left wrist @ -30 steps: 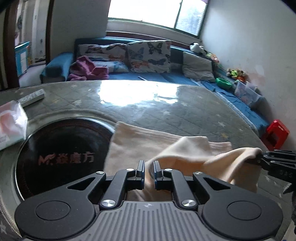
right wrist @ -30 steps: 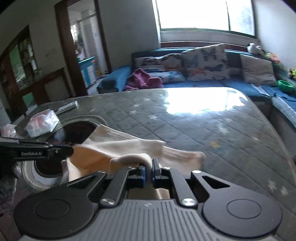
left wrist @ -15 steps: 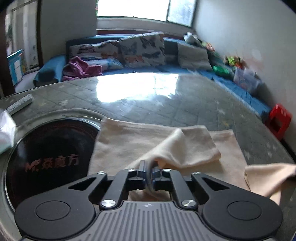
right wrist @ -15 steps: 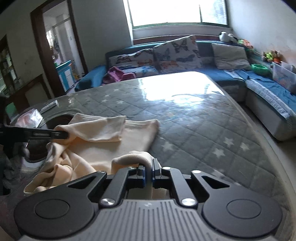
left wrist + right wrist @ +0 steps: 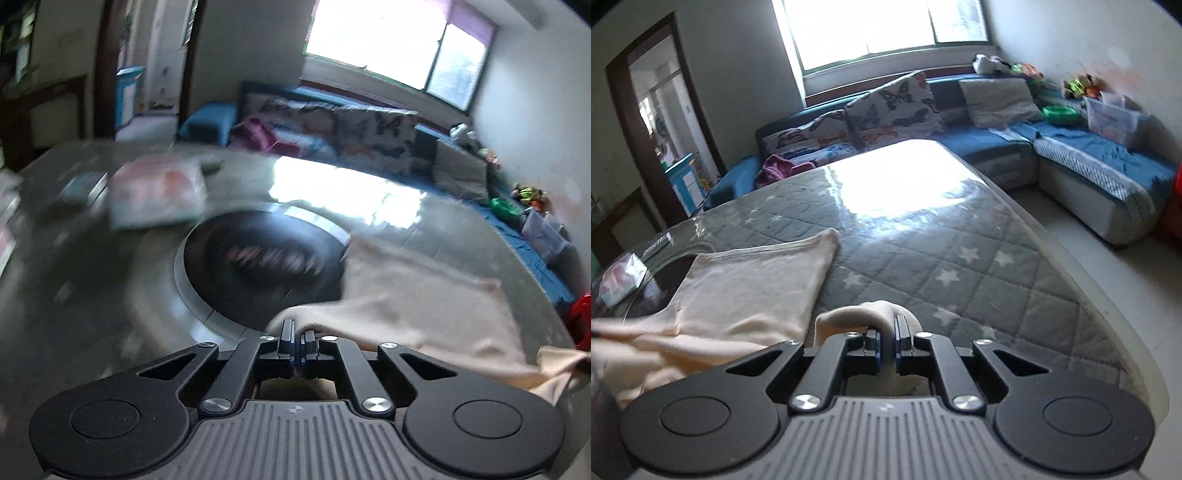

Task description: Fold clothes

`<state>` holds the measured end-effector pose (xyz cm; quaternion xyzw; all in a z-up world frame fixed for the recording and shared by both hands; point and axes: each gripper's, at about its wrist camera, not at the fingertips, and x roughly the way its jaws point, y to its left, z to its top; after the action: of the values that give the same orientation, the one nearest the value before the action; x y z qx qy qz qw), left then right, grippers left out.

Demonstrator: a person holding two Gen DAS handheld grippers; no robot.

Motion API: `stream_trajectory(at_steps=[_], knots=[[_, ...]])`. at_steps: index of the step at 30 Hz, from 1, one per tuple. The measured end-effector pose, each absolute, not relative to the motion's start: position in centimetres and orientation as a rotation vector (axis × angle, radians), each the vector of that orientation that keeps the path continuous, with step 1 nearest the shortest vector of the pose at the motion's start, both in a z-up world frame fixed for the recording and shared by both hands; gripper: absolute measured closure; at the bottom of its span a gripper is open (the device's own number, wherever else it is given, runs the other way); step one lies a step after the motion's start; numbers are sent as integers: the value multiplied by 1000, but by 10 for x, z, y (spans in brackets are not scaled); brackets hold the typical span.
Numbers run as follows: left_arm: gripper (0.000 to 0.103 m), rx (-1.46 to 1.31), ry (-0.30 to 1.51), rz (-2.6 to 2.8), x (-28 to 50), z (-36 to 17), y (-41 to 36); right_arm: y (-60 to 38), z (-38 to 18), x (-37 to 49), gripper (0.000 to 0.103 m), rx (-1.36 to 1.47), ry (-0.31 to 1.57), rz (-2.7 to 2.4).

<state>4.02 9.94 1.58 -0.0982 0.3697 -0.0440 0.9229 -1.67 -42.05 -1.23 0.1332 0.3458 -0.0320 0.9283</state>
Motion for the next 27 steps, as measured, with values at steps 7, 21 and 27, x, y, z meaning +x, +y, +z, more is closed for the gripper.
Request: stream_trajectory(at_steps=[7, 21, 27], knots=[[86, -228, 882, -49, 17, -12, 121, -447, -32, -27, 68, 334, 767, -120], [47, -63, 753, -152, 25, 25, 76, -434, -19, -18, 53, 144, 755, -115], [47, -42, 764, -208, 45, 18, 51, -415, -31, -1, 52, 20, 822, -87]])
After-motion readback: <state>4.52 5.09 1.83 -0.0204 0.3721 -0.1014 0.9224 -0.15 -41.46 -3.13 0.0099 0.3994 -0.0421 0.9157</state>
